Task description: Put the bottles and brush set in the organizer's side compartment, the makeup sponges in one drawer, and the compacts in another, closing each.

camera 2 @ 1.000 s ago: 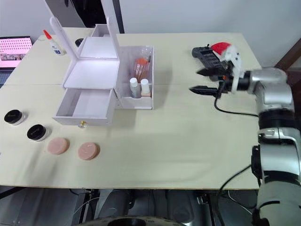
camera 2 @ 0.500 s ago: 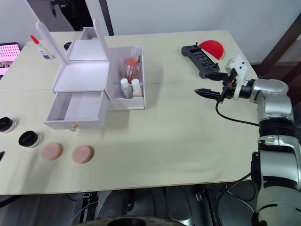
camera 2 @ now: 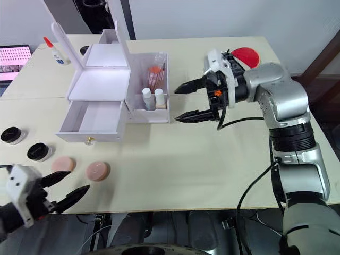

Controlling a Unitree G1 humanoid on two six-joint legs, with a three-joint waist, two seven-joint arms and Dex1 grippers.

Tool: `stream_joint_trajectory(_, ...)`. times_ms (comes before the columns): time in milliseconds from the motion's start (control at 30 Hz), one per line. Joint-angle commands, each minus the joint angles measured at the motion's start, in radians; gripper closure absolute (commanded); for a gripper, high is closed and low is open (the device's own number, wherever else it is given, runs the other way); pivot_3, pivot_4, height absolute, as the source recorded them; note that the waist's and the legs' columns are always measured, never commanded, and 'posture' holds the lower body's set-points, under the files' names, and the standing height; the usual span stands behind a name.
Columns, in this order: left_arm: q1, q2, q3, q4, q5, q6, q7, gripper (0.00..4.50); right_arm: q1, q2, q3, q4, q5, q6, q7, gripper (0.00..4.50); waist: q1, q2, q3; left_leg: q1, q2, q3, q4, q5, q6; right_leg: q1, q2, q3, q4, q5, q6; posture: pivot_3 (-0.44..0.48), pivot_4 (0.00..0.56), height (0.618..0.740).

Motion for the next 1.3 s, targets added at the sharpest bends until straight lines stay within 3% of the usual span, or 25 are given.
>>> stream_joint_trajectory(33,-0.035,-0.017,-0.049,-0.026,0.014,0.049,0.089,0.03,-0.003,-0.020,0.003,-0.080,0.038,0.026,0.018,0.00,0.000,0.000,0.000,0.000,0.000,0.000,0.000,0.000,0.000,0.000,0.000,0.000,0.000,0.000,0.000,0.000,0.150,0.740)
stream_joint_trajectory(133,-0.108,-0.056,-0.097,-0.003,0.034,0.079,0.176,0.03,0.017,-0.008,0.008,-0.095,0.031,0.010,-0.003,0.00,0.001,-0.001,0.000,0.000,0.000,0.000,0.001,0.000,0.000,0.000,0.000,0.000,0.000,0.001,0.001,0.000,0.150,0.740)
stream_joint_trajectory(267,-0.156,-0.059,-0.168,-0.015,0.041,0.106,0.200,0.03,0.027,-0.020,0.028,-0.082,-0.019,-0.046,-0.018,0.00,-0.002,-0.001,0.000,0.000,0.000,0.000,0.004,0.000,0.000,0.001,0.000,0.000,0.001,0.002,0.001,0.000,0.150,0.740)
stream_joint_trajectory(633,-0.251,-0.002,-0.267,0.003,0.099,0.212,0.259,0.03,0.011,-0.002,0.026,-0.084,-0.032,-0.066,-0.072,0.00,-0.001,-0.001,0.000,-0.001,0.000,0.000,0.012,0.000,0.000,0.004,0.001,0.000,0.002,0.004,0.001,0.000,0.150,0.740)
stream_joint_trajectory(733,-0.258,0.000,-0.263,-0.010,0.095,0.239,0.269,0.91,-0.001,0.000,0.037,-0.086,-0.050,-0.071,-0.091,0.00,-0.001,-0.001,0.000,-0.001,0.000,0.000,0.013,0.000,0.000,0.004,0.000,0.000,0.002,0.004,0.001,0.000,0.150,0.740)
stream_joint_trajectory(800,-0.259,-0.002,-0.256,-0.015,0.094,0.243,0.272,1.81,-0.010,0.007,0.035,-0.094,-0.043,-0.057,-0.103,0.00,-0.002,-0.001,0.000,-0.001,0.000,0.000,0.013,0.000,0.000,0.004,0.000,0.000,0.002,0.005,0.001,0.000,0.150,0.740)
stream_joint_trajectory(1000,-0.277,-0.011,-0.267,-0.020,0.117,0.230,0.286,1.81,-0.026,0.022,0.042,-0.090,-0.045,-0.055,-0.116,0.00,-0.001,-0.001,0.000,-0.001,0.000,0.000,0.013,0.000,0.000,0.004,0.000,0.000,0.002,0.005,0.001,0.000,0.150,0.740)
stream_joint_trajectory(1167,-0.245,0.001,-0.206,-0.026,0.117,0.217,0.257,1.81,-0.031,0.029,0.050,-0.083,-0.045,-0.064,-0.113,0.00,-0.003,-0.001,0.000,-0.001,0.000,0.000,0.013,0.000,0.000,0.004,0.000,0.000,0.002,0.005,0.002,0.000,0.150,0.740)
stream_joint_trajectory(1300,-0.201,-0.001,-0.120,-0.112,0.049,0.163,0.169,1.81,-0.051,0.045,0.056,-0.072,-0.041,-0.070,-0.110,0.00,-0.003,-0.001,0.000,-0.001,0.000,0.000,0.012,0.000,0.000,0.004,0.000,0.000,0.002,0.005,0.001,0.000,0.150,0.740)
